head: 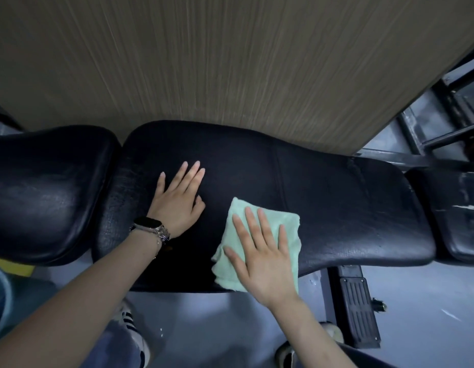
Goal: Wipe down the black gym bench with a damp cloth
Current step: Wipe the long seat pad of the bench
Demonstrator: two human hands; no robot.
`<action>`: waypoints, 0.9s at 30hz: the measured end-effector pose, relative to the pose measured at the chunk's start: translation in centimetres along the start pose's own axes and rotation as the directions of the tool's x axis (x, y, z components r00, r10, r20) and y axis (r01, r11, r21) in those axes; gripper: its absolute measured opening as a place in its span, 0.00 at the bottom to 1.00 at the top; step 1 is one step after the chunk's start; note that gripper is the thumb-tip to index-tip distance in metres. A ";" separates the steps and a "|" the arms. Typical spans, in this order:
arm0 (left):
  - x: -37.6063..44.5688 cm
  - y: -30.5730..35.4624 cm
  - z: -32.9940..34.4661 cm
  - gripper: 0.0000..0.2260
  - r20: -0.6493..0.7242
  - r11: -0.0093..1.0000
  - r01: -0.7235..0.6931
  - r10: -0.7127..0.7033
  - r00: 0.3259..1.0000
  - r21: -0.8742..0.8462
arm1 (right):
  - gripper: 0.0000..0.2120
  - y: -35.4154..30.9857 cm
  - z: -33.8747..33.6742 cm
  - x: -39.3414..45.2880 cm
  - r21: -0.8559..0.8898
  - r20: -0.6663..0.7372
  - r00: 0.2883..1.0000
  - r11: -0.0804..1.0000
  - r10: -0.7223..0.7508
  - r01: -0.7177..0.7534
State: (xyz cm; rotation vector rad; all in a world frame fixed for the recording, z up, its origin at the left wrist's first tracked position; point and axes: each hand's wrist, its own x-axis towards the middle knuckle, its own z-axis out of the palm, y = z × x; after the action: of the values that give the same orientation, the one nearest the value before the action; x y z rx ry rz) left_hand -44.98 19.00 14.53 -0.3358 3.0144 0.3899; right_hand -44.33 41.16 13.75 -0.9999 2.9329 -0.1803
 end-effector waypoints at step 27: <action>2.1 4.6 2.7 0.29 -0.126 0.996 -0.082 0.086 0.988 0.041 | 0.29 7.2 -1.1 15.7 0.052 0.071 0.990 0.991 0.122 -0.125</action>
State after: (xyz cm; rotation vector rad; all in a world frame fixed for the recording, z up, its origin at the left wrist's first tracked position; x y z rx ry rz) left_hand -47.95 23.63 12.80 -0.2401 3.1642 0.3319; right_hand -61.21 37.32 13.96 -0.7978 2.8994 -0.2184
